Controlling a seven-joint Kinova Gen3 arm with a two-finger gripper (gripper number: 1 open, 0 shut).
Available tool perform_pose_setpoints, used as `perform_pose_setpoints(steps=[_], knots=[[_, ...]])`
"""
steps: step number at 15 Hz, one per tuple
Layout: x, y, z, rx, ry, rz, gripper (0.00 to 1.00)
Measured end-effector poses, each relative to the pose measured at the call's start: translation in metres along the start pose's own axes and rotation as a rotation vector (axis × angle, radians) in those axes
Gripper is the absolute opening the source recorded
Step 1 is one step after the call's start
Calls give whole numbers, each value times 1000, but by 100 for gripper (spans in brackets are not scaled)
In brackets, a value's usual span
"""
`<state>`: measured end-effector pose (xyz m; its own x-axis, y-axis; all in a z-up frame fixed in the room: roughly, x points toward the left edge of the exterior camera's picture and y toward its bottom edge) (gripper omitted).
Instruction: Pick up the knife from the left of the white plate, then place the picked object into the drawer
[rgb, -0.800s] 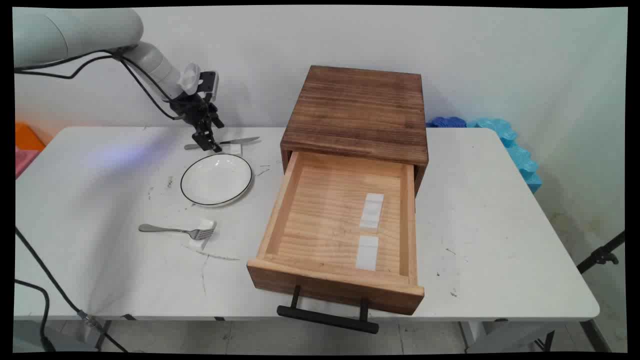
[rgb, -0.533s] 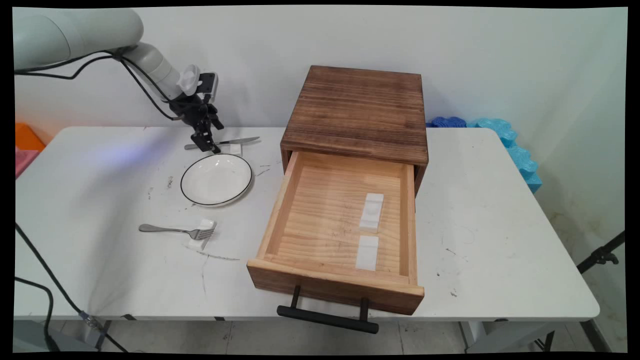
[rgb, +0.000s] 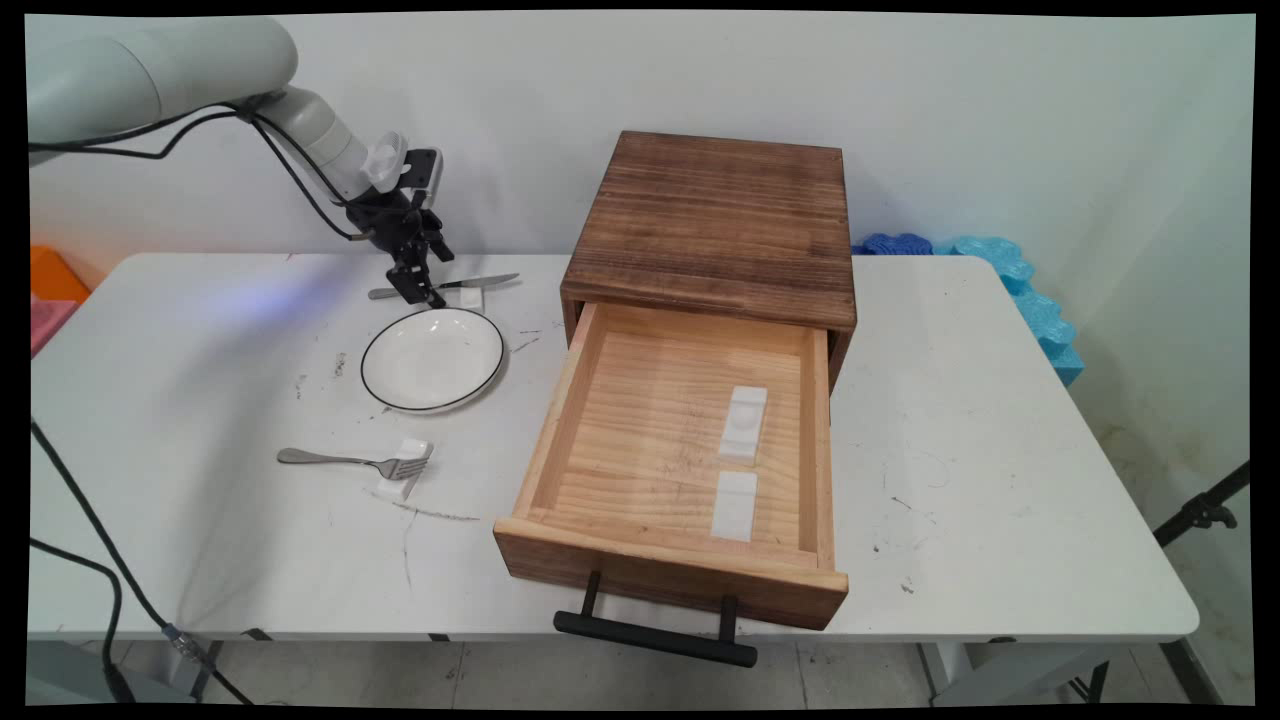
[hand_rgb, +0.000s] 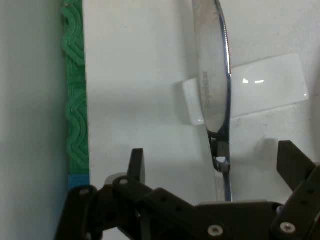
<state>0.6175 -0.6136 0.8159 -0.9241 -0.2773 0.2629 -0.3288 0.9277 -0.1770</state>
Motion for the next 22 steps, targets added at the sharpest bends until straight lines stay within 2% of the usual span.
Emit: perform_pose_setpoints(steps=[4,5,9,22], knots=[[1,-6,5,-9,2,15,100],[2,-7,6,-10,1,18,0],[4,-9,4,-14,-3,29,0],[5,7,-22,-11,-28,15,0]])
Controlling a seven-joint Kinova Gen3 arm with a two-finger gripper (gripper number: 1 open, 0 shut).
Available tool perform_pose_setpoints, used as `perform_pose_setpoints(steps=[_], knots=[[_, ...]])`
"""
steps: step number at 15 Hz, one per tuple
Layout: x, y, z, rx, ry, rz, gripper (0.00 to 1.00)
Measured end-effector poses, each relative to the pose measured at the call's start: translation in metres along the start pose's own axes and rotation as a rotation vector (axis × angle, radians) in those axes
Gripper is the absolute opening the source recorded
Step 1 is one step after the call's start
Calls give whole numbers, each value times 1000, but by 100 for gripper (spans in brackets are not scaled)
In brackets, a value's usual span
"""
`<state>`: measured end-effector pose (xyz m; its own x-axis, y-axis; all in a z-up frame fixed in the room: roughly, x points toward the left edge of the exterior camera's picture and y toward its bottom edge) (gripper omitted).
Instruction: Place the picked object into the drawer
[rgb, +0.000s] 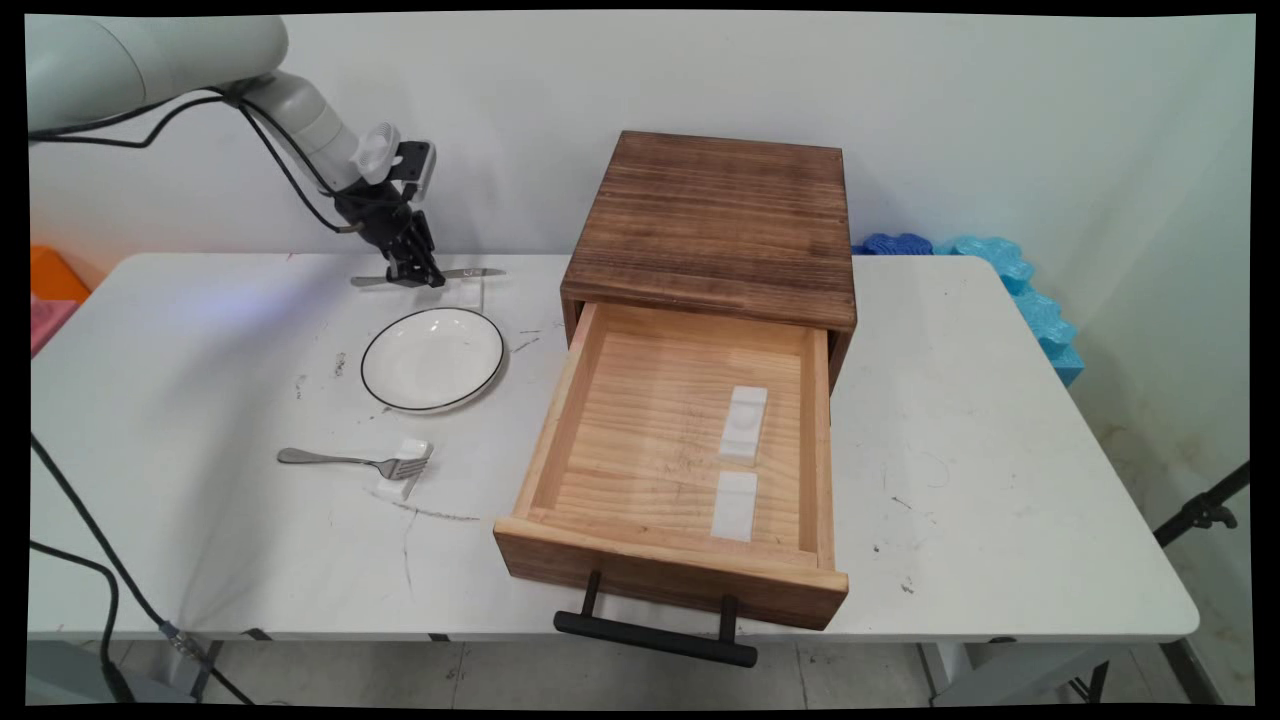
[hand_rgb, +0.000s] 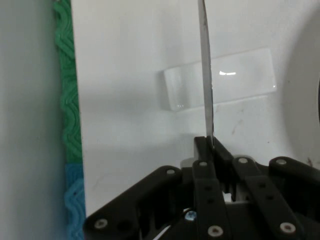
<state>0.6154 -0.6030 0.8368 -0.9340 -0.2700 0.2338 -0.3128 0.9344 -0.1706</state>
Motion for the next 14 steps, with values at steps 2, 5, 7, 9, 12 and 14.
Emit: perform_pose_setpoints(steps=[2,5,7,9,12,14], knots=[[1,2,-5,9,-1,-6,0],[5,9,-15,26,-2,-16,0],[10,15,-26,45,-2,-23,0],[16,23,-39,66,2,-30,0],[25,31,-55,90,7,-34,0],[31,37,-65,105,11,-32,0]])
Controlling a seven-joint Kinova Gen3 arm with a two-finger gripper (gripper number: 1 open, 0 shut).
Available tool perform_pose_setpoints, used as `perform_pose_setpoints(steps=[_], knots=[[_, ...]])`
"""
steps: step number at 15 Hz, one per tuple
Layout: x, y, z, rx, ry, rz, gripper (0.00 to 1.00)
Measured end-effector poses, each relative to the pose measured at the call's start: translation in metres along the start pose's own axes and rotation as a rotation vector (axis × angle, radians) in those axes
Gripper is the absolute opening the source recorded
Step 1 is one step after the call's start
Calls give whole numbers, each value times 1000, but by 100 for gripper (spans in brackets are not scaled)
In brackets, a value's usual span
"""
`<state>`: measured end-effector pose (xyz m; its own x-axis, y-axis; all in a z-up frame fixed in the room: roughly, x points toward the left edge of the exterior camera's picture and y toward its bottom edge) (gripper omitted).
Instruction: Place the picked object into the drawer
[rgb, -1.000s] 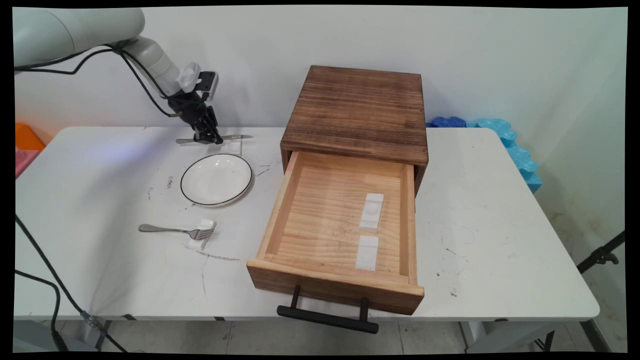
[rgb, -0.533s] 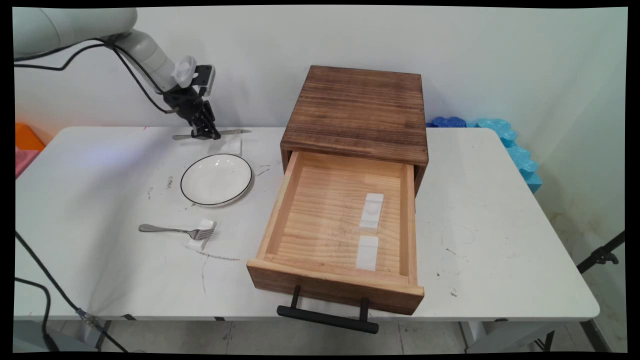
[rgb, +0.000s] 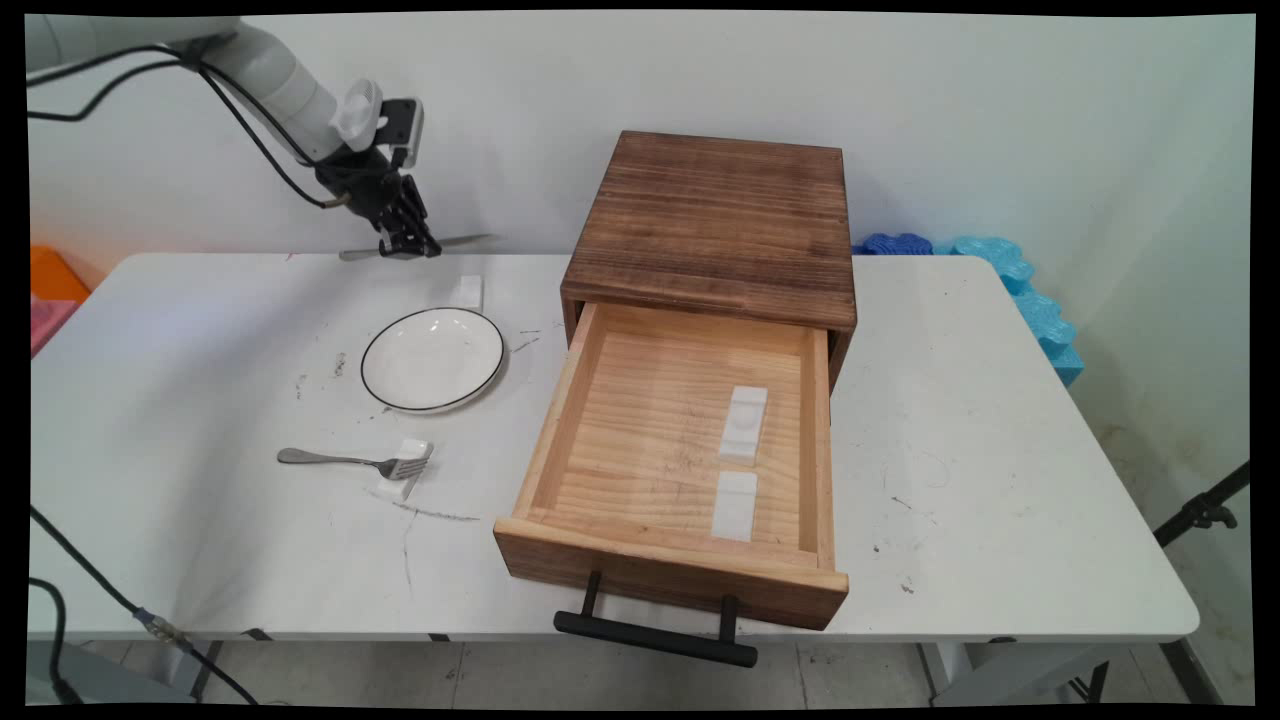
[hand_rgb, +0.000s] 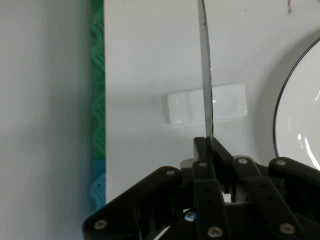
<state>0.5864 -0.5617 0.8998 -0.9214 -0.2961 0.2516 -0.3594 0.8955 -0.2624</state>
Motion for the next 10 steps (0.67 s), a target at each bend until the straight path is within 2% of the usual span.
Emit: perform_pose_setpoints(steps=[4,10], knots=[[19,16,-31,36,17,13,0],[67,64,-74,46,58,26,0]])
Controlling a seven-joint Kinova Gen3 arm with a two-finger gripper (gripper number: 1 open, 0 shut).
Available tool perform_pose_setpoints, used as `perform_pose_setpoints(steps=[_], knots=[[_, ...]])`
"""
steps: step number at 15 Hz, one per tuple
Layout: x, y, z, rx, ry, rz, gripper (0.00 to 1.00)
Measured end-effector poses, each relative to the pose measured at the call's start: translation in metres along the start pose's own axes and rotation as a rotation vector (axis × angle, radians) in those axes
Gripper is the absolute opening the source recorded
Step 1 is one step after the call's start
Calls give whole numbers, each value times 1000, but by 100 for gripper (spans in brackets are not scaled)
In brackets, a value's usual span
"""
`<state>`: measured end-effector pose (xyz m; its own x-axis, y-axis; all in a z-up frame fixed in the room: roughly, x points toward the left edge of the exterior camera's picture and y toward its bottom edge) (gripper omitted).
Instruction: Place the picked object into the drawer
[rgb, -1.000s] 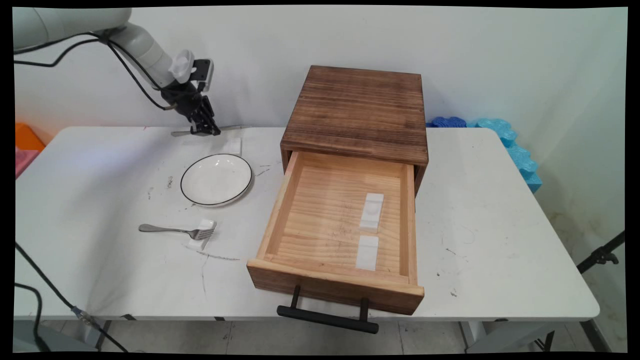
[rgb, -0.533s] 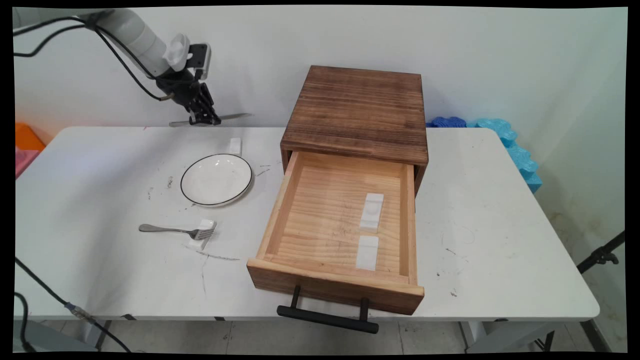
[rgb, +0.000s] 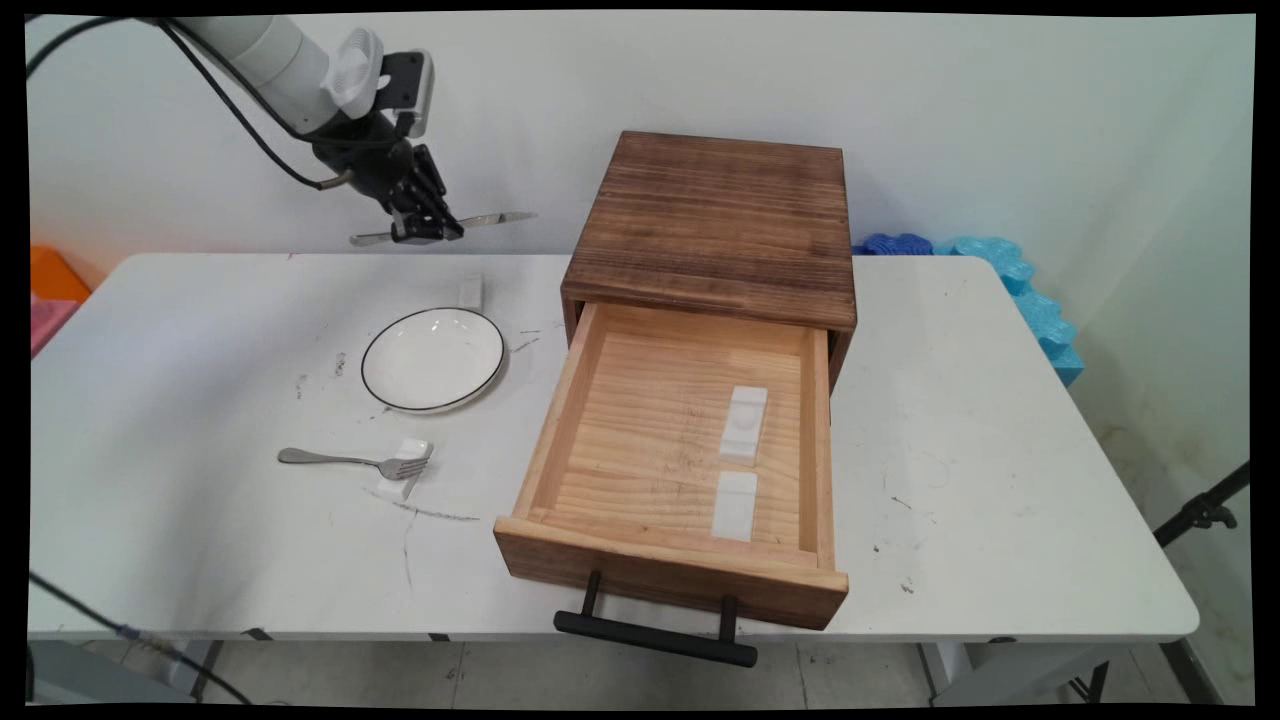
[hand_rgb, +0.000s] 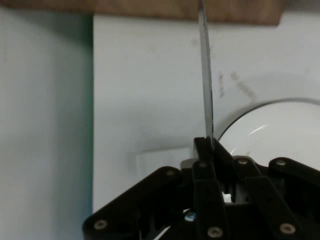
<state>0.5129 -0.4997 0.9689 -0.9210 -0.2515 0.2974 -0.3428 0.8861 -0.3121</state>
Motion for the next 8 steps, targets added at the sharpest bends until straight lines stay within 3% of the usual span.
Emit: perform_pose_setpoints(steps=[8], knots=[[90,64,-28,-37,78,13,0]])
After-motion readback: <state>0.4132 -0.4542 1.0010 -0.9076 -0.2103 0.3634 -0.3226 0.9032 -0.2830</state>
